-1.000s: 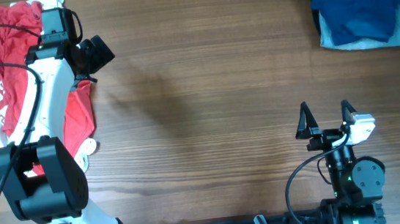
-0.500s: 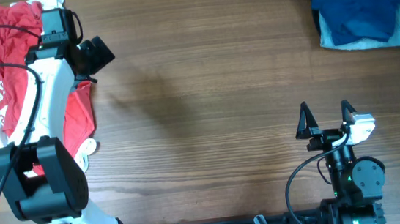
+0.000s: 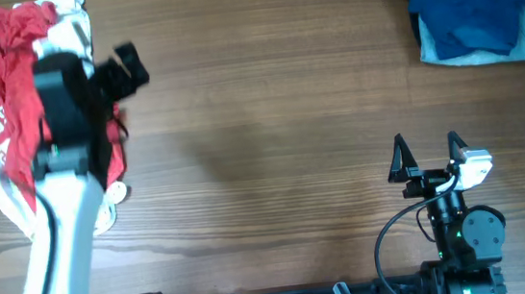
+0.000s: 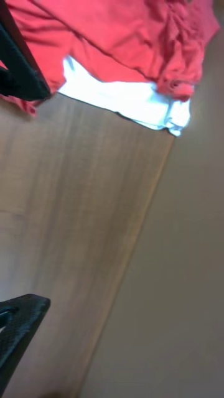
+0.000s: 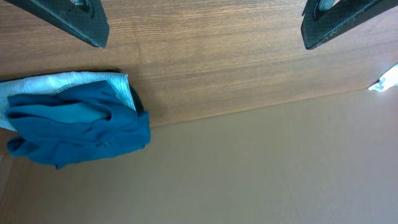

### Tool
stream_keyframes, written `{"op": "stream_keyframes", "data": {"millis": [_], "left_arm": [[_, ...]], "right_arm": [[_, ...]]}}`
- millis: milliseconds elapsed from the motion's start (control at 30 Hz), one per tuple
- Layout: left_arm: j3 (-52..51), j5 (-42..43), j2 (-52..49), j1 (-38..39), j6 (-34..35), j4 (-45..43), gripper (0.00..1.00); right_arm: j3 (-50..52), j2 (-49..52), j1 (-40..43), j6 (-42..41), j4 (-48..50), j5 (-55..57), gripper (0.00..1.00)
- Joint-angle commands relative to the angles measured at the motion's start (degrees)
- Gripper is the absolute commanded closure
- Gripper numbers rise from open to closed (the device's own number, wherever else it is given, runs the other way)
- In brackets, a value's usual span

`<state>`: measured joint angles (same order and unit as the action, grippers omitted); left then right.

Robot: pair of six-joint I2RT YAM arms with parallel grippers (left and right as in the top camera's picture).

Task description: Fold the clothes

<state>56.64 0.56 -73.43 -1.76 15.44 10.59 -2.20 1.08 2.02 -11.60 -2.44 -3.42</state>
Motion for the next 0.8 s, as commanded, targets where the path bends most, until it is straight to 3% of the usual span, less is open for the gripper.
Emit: {"op": "stream_keyframes", "data": {"millis": [0, 367, 767], "left_arm": [[-13.31, -0.17, 10.21, -0.15, -1.79, -6.23, 0.0], [-39.3, 3.48, 33.81, -4.96, -1.36, -16.02, 0.0], [-51.19, 2.89, 53.9, -6.25, -1.33, -16.0, 0.0]], "right_arm": [[0.83, -0.81, -0.2, 1.03, 0.42, -0.9, 0.0], [0.83, -0.81, -0.2, 1.01, 0.42, -0.9, 0.0], [0.83, -0.81, -0.2, 1.01, 0.42, -0.9, 0.0]]}}
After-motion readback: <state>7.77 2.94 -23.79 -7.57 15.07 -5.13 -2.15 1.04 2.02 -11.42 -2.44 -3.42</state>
